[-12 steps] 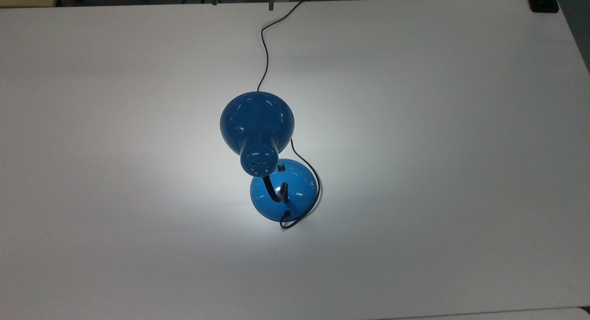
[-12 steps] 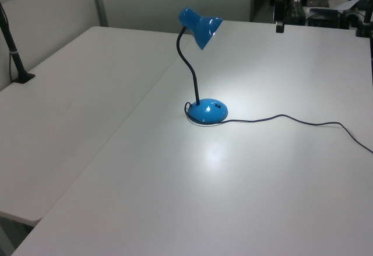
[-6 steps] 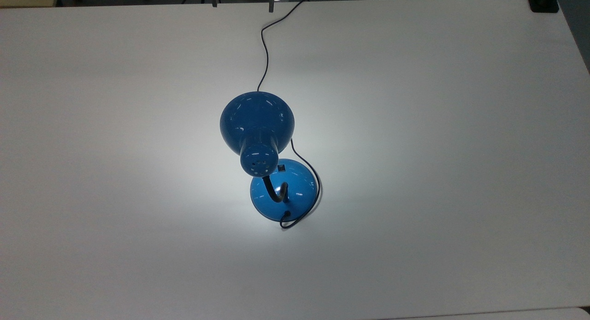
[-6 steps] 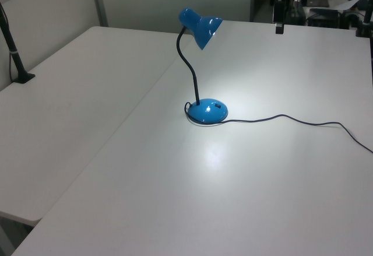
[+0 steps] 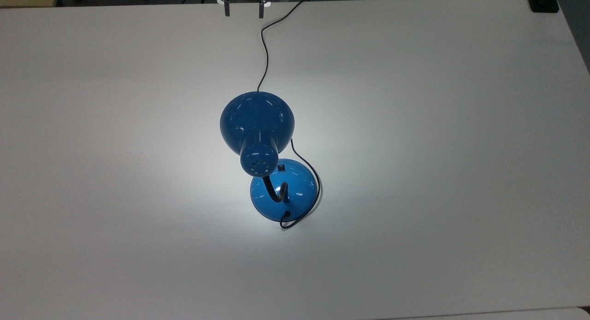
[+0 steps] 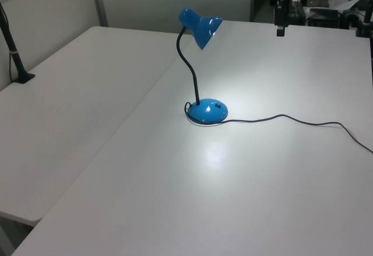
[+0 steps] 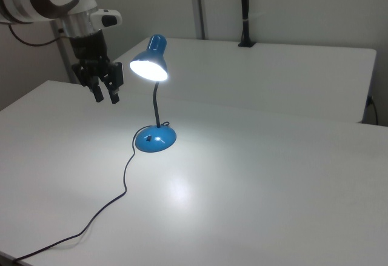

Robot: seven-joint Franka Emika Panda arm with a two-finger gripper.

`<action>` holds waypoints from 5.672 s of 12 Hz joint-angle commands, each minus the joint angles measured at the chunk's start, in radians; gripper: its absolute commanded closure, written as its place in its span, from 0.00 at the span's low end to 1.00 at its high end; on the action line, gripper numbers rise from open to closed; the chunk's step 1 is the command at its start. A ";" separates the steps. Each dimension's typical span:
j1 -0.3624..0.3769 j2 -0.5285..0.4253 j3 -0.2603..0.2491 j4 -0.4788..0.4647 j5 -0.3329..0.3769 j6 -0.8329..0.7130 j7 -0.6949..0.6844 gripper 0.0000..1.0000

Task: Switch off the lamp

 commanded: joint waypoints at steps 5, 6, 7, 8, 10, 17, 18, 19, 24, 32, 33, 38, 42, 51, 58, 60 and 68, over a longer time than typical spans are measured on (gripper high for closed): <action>0.009 0.026 0.006 0.024 0.002 0.019 -0.019 1.00; 0.008 0.025 0.006 0.024 0.002 0.019 -0.019 1.00; 0.008 0.025 0.006 0.024 0.002 0.019 -0.021 1.00; 0.008 0.025 0.006 0.024 0.002 0.020 -0.021 1.00; 0.008 0.028 0.007 0.036 0.003 0.022 -0.019 1.00; 0.001 0.028 0.004 -0.011 0.022 0.153 -0.012 1.00; 0.001 0.028 0.004 -0.036 0.025 0.192 -0.010 1.00; 0.000 0.029 0.004 -0.083 0.025 0.251 -0.010 1.00; -0.002 0.055 0.004 -0.218 0.026 0.494 -0.010 1.00; 0.004 0.152 0.004 -0.260 0.027 0.709 0.005 1.00; 0.004 0.160 0.004 -0.258 0.027 0.714 0.005 1.00; 0.008 0.204 0.002 -0.258 0.025 0.795 0.005 1.00; 0.009 0.250 0.004 -0.254 0.025 0.879 0.005 1.00; 0.017 0.345 0.015 -0.252 -0.016 1.001 -0.008 1.00; 0.027 0.430 0.015 -0.240 -0.035 1.108 -0.005 1.00; 0.029 0.434 0.015 -0.241 -0.033 1.106 -0.005 1.00; 0.031 0.266 0.016 -0.254 -0.030 0.713 0.004 1.00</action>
